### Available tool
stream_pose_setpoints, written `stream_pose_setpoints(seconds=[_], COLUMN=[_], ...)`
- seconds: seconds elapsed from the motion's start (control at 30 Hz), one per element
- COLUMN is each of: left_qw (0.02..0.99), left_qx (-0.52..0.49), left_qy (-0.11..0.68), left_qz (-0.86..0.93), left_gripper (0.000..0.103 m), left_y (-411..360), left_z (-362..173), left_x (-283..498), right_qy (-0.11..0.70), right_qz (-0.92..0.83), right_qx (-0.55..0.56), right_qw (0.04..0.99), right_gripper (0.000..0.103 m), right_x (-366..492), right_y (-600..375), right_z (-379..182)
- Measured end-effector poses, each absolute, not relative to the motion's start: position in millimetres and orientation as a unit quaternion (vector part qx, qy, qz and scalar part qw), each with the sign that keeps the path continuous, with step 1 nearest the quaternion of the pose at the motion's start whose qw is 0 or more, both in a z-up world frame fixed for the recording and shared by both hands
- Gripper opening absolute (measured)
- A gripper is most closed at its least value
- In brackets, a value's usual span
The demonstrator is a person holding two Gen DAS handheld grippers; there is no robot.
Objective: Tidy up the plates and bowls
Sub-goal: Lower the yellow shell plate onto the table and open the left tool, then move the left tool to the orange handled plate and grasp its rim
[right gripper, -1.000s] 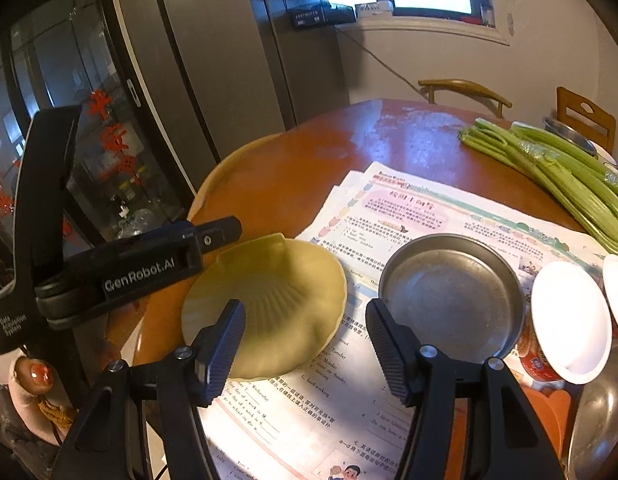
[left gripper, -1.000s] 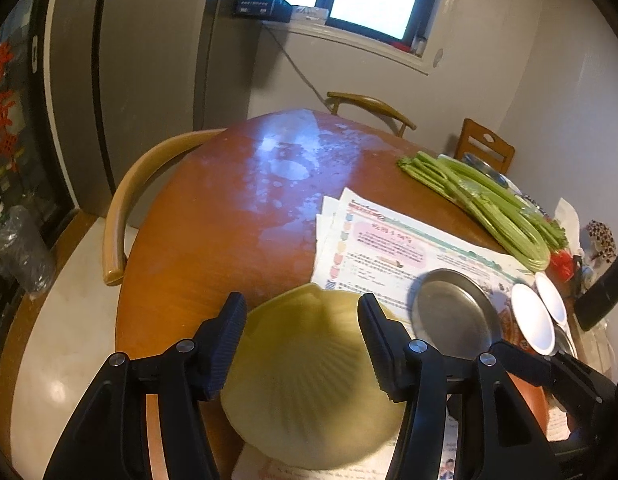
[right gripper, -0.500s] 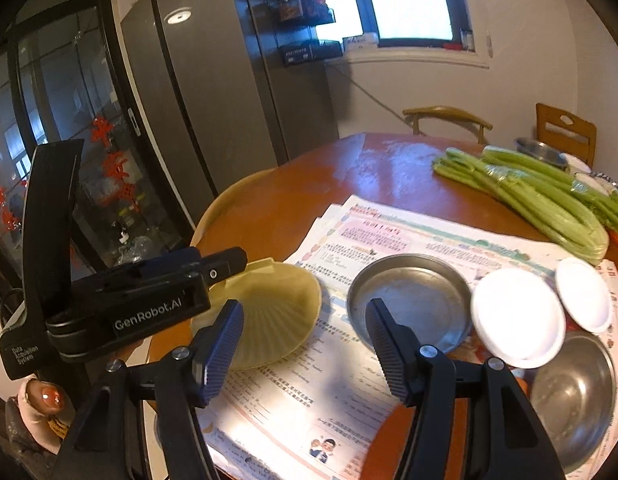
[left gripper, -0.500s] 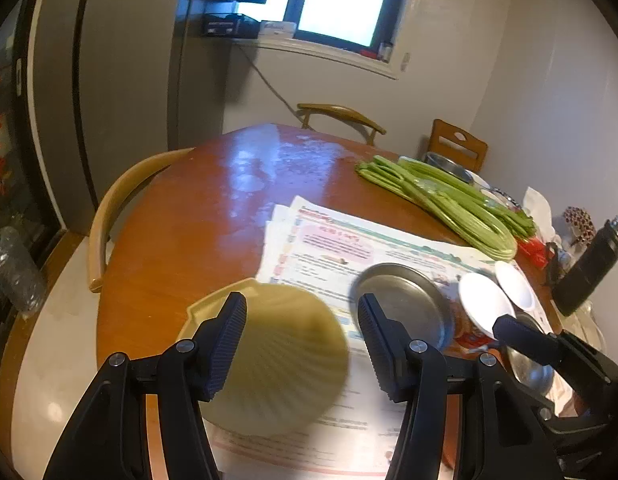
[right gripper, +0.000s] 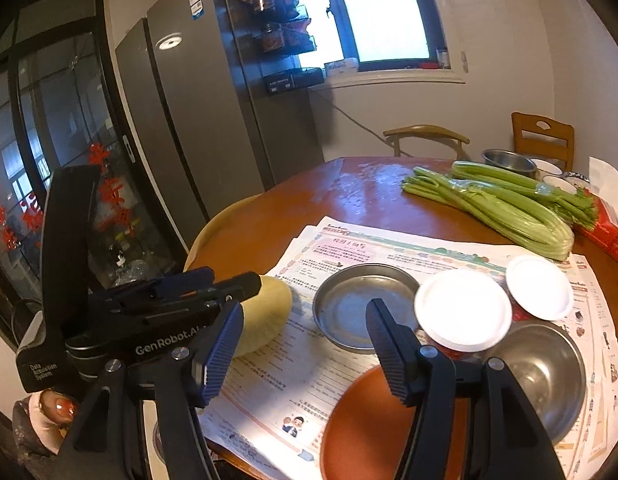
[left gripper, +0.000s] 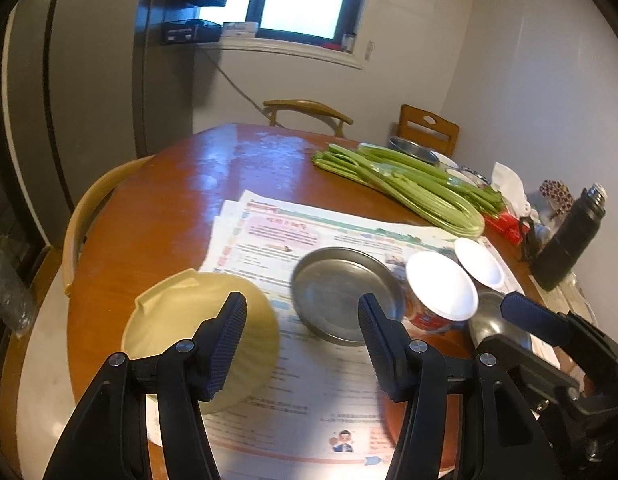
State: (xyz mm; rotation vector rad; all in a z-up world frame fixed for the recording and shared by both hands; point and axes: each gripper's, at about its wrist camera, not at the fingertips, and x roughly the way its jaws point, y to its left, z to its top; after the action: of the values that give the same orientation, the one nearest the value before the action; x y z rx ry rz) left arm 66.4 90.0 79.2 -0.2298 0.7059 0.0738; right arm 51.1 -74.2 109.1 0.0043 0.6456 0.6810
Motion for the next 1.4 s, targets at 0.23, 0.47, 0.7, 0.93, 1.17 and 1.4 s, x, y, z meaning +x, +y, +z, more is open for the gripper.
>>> stream_pose_setpoints(seconds=[0.23,0.47,0.7,0.93,1.17,1.4], left_qw=[0.93,0.926,0.918,0.903,0.888,0.885], left_qx=[-0.101,-0.091,-0.084,-0.076,-0.075,-0.071], left_qy=[0.353,0.366,0.388,0.423,0.453,0.46], left_qz=[0.019,0.007,-0.007,-0.021,-0.022,-0.022], left_gripper=[0.06,0.06,0.06,0.06,0.06,0.06], left_y=[70.5,56.2,42.4,25.5,15.6,12.4], left_z=[78.3,71.8,54.7,27.4,0.6,-6.6], left_x=[65.6,65.2,67.0,66.0,68.4,70.9], right_qy=[0.308,0.318,0.334,0.363,0.399,0.427], right_qz=[0.307,0.29,0.267,0.243,0.217,0.213], right_qx=[0.019,0.025,0.029,0.025,0.019,0.011], right_qw=[0.9,0.902,0.904,0.899,0.891,0.879], right_gripper=[0.063,0.063,0.064,0.064,0.064,0.064], right_x=[46.4,45.1,38.4,27.5,25.4,24.1], right_y=[-103.6,-122.5,-142.5,-166.1,-187.7,-189.3], right_z=[111.4,102.9,89.0,64.0,37.9,15.7])
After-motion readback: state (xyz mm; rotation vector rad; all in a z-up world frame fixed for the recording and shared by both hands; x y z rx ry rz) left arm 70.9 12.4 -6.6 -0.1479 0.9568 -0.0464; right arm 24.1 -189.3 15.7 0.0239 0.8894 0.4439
